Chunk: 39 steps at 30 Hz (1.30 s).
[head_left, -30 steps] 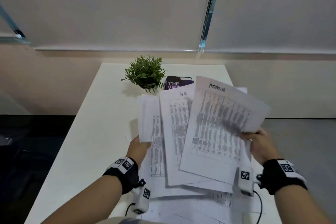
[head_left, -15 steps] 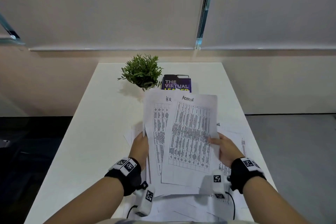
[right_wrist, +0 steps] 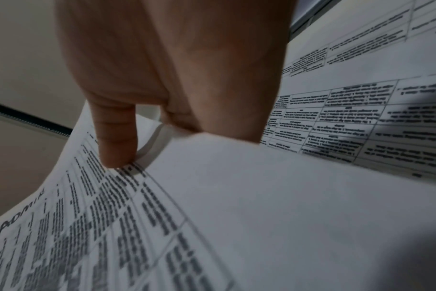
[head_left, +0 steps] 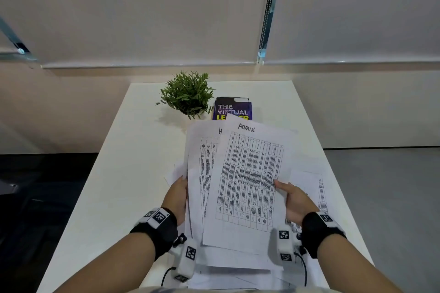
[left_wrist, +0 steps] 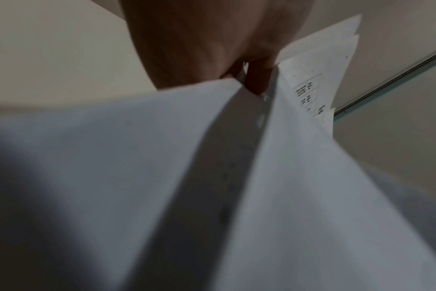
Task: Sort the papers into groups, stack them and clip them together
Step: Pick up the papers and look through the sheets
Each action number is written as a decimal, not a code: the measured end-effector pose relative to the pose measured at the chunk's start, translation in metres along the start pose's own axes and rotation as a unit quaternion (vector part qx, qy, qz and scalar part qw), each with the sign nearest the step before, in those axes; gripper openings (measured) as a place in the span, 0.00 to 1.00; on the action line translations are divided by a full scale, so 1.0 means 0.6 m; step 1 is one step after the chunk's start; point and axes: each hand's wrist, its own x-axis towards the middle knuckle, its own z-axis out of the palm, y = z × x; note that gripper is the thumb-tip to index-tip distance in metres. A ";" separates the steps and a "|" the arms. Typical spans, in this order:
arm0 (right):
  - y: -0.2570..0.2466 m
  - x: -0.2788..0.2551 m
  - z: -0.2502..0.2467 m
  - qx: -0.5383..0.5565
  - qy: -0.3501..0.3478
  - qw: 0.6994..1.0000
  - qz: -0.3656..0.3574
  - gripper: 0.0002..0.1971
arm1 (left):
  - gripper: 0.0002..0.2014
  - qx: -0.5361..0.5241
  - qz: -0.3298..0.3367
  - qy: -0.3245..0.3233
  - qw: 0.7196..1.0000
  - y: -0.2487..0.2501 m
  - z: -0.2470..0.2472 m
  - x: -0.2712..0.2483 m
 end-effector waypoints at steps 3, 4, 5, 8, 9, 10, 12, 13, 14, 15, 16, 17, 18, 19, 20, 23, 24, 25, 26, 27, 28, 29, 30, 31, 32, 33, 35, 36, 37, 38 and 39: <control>0.003 -0.005 0.022 0.001 0.019 1.000 -0.013 0.33 | 0.15 0.022 -0.007 -0.028 0.999 0.000 0.007 -0.003; 0.007 0.004 0.013 0.000 0.020 1.000 -0.005 0.31 | 0.14 0.034 -0.006 -0.041 0.999 0.001 0.013 -0.005; 0.011 0.012 0.007 -0.024 0.023 0.999 0.004 0.30 | 0.14 0.047 -0.004 -0.050 0.998 0.002 0.018 -0.009; 0.013 0.030 -0.010 -0.086 0.011 0.996 0.014 0.23 | 0.22 0.036 -0.025 -0.054 0.998 0.001 0.020 -0.007; 0.013 0.038 -0.018 -0.104 0.011 0.994 0.002 0.23 | 0.27 0.025 -0.030 -0.052 0.998 0.000 0.015 -0.004; 0.012 0.045 -0.023 -0.107 0.015 0.994 -0.007 0.26 | 0.29 0.021 -0.036 -0.053 0.998 -0.001 0.011 -0.003; 0.011 0.053 -0.027 -0.110 0.012 0.994 -0.023 0.33 | 0.34 0.035 -0.040 -0.042 0.998 -0.016 -0.006 0.012; 0.010 0.055 -0.026 -0.121 0.018 0.992 -0.035 0.31 | 0.33 0.047 -0.042 -0.042 0.997 -0.023 -0.011 0.015; 0.010 0.056 -0.025 -0.133 0.020 0.990 -0.048 0.27 | 0.29 0.057 -0.041 -0.042 0.997 -0.029 -0.012 0.017; 0.012 0.058 -0.027 -0.141 0.021 0.988 -0.053 0.24 | 0.24 0.076 -0.040 -0.050 0.995 -0.036 -0.010 0.019; 0.014 0.059 -0.023 -0.139 0.018 0.989 -0.050 0.23 | 0.20 0.096 -0.035 -0.049 0.994 -0.041 -0.010 0.018; 0.014 0.058 -0.021 -0.138 0.009 0.989 -0.044 0.22 | 0.18 0.115 -0.028 -0.038 0.992 -0.048 -0.010 0.018; 0.016 0.060 -0.022 -0.142 0.005 0.989 -0.033 0.20 | 0.17 0.134 -0.018 -0.019 0.991 -0.051 -0.009 0.019; 0.017 0.059 -0.025 -0.170 0.009 0.985 -0.026 0.16 | 0.17 0.154 -0.008 0.001 0.988 -0.052 -0.009 0.021; 0.020 0.059 -0.031 -0.217 0.029 0.975 -0.022 0.12 | 0.19 0.173 0.001 0.018 0.985 -0.054 -0.011 0.023; 0.027 0.063 -0.092 -0.409 0.151 0.900 0.000 0.16 | 0.21 0.230 0.016 0.061 0.971 -0.067 -0.016 0.038; 0.033 0.069 -0.111 -0.472 0.215 0.855 0.018 0.22 | 0.21 0.230 0.017 0.082 0.970 -0.070 -0.026 0.042; 0.037 0.071 -0.129 -0.526 0.281 0.801 0.052 0.29 | 0.21 0.224 0.018 0.097 0.969 -0.073 -0.036 0.046; 0.042 0.069 -0.155 -0.552 0.338 0.757 0.095 0.38 | 0.20 0.220 0.015 0.105 0.970 -0.078 -0.036 0.051; 0.047 0.068 -0.164 -0.563 0.373 0.726 0.128 0.46 | 0.19 0.212 0.015 0.114 0.970 -0.078 -0.044 0.052; 0.055 0.069 -0.170 -0.560 0.391 0.715 0.150 0.53 | 0.19 0.204 0.015 0.118 0.972 -0.078 -0.051 0.052; 0.061 0.067 -0.172 -0.547 0.400 0.717 0.162 0.58 | 0.19 0.200 0.014 0.120 0.972 -0.079 -0.056 0.053; 0.068 0.067 -0.172 -0.535 0.401 0.726 0.161 0.61 | 0.18 0.199 0.015 0.120 0.972 -0.078 -0.060 0.052; 0.075 0.069 -0.173 -0.521 0.400 0.738 0.155 0.62 | 0.18 0.200 0.016 0.119 0.972 -0.079 -0.062 0.052; 0.081 0.071 -0.173 -0.494 0.401 0.759 0.136 0.60 | 0.18 0.202 0.014 0.118 0.972 -0.079 -0.063 0.050; 0.086 0.073 -0.176 -0.465 0.402 0.782 0.109 0.55 | 0.18 0.205 0.013 0.116 0.972 -0.079 -0.062 0.049; 0.089 0.072 -0.188 -0.445 0.386 0.807 0.042 0.38 | 0.17 0.211 0.017 0.108 0.971 -0.080 -0.055 0.048; 0.090 0.067 -0.190 -0.462 0.372 0.805 0.013 0.27 | 0.17 0.215 0.018 0.103 0.971 -0.079 -0.051 0.046; 0.089 0.063 -0.192 -0.480 0.354 0.802 -0.011 0.15 | 0.17 0.221 0.020 0.098 0.970 -0.077 -0.046 0.045; 0.085 0.057 -0.189 -0.494 0.335 0.801 -0.036 0.06 | 0.17 0.226 0.020 0.096 0.969 -0.076 -0.041 0.046; 0.082 0.054 -0.189 -0.498 0.324 0.802 -0.057 0.06 | 0.18 0.228 0.021 0.093 0.969 -0.076 -0.037 0.046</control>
